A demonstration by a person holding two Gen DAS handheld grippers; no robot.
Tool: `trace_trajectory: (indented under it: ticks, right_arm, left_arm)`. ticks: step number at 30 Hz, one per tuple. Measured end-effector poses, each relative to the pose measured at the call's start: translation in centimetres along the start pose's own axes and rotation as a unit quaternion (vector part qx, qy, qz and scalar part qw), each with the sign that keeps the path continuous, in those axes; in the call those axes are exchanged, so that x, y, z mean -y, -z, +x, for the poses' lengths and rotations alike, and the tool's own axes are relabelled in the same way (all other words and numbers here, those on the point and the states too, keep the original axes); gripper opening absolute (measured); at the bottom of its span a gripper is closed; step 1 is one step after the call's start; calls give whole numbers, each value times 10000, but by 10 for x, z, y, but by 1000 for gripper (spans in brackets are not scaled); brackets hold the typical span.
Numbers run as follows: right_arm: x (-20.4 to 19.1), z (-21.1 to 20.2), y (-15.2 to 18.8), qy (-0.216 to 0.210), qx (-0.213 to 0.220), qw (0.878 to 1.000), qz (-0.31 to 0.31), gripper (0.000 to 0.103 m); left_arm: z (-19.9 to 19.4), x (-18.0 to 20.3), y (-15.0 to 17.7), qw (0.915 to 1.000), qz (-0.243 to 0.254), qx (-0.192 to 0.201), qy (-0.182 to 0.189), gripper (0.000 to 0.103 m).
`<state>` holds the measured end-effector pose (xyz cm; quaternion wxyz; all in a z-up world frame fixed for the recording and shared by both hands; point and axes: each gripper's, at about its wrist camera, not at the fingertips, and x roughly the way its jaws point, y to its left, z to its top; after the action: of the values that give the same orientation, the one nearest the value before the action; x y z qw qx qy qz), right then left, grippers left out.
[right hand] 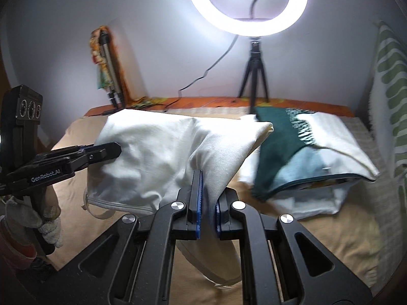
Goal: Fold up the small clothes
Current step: 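Lift the folded tank top with both grippers and carry it onto the clothes pile, then open both grippers and release the tank top onto the pile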
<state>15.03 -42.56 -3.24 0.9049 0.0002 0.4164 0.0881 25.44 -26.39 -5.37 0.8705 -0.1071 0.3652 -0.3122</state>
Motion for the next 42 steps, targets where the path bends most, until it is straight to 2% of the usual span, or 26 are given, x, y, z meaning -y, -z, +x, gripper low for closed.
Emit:
trace_trajectory:
  ticks: [7, 12, 17, 22, 28, 31, 37, 38, 41, 42]
  right_arm:
    - [60, -5, -25, 638, 179, 9978, 57, 9]
    - [104, -1, -50, 1167, 310, 9926, 141, 9]
    - [145, 21, -72, 1551, 280, 9872, 244, 9]
    - [176, 49, -83, 1863, 108, 9823, 167, 9]
    - [201, 73, -82, 2040, -14, 9787, 238, 9]
    - [207, 79, -82, 2079, -30, 9777, 276, 9]
    - [213, 85, -85, 2348, -123, 9716, 286, 9]
    - [213, 84, -85, 2362, -125, 9712, 300, 9]
    - [213, 80, -85, 2376, -131, 9707, 341, 11]
    - [214, 79, -86, 2370, -146, 9707, 360, 21]
  left_arm:
    - [59, 52, -35, 9994, 227, 96, 248, 4]
    - [103, 73, -58, 9991, 205, 108, 369, 4]
    - [141, 86, -73, 9991, 205, 120, 348, 4]
    - [176, 90, -74, 9995, 165, -6, 279, 4]
    - [195, 93, -64, 9995, 310, -64, 47, 4]
    - [198, 99, -63, 9987, 503, -24, -100, 4]
    - [199, 101, -61, 9980, 588, -22, -244, 5]
    - [197, 101, -60, 9977, 620, 7, -280, 6]
    - [190, 103, -60, 9968, 705, 65, -358, 24]
    - [188, 103, -62, 9968, 706, 70, -373, 30]
